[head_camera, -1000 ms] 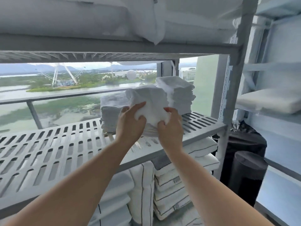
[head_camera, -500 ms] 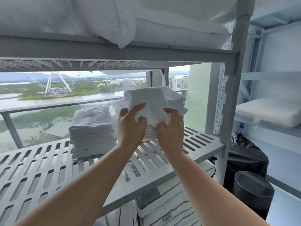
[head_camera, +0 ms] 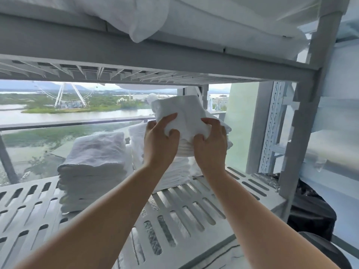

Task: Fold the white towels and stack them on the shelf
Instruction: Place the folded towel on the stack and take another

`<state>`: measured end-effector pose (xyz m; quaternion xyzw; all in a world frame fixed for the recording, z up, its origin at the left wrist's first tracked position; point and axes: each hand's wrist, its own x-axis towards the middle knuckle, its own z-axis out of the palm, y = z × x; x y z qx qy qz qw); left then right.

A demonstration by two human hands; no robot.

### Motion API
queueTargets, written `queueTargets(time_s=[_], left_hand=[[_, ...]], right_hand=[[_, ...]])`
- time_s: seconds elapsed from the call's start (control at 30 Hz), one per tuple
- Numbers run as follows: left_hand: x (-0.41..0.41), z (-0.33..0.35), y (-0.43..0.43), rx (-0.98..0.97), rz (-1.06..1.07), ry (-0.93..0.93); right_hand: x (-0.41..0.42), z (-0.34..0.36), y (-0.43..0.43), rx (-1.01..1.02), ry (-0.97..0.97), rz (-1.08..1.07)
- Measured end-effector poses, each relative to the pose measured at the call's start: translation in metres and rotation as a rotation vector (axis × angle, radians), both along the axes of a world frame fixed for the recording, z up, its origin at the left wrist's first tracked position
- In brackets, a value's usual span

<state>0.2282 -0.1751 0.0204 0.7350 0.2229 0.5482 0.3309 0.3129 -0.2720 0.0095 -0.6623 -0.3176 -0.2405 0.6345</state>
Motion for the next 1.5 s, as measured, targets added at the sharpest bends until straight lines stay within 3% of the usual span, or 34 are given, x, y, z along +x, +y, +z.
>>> queueTargets(time_s=[0.6, 0.8, 0.97, 1.13, 1.23, 1.33, 1.4, 1.5], left_hand=[[0.201, 0.047, 0.017, 0.036, 0.217, 0.118], [0.223, 0.029, 0.049, -0.048, 0.358, 0.382], [0.21, 0.047, 0.064, 0.034, 0.315, 0.428], [0.194, 0.072, 0.08, 0.139, 0.33, 0.296], [0.197, 0.079, 0.09, 0.253, 0.259, 0.358], [0.205, 0.072, 0.1, 0.109, 0.074, 0.559], [0.21, 0.061, 0.107, 0.103, 0.063, 0.694], [0.211, 0.053, 0.115, 0.109, 0.077, 0.673]], right_hand=[[0.218, 0.046, 0.032, 0.032, 0.056, 0.194], [0.264, 0.021, 0.06, -0.186, 0.138, 0.28], [0.271, 0.024, 0.061, -0.138, 0.205, 0.259], [0.279, 0.045, 0.062, -0.258, 0.232, 0.235], [0.281, 0.056, 0.066, -0.296, 0.212, 0.275], [0.282, 0.057, 0.068, -0.399, 0.243, 0.393], [0.285, 0.05, 0.071, -0.428, 0.265, 0.444], [0.288, 0.038, 0.076, -0.377, 0.316, 0.526]])
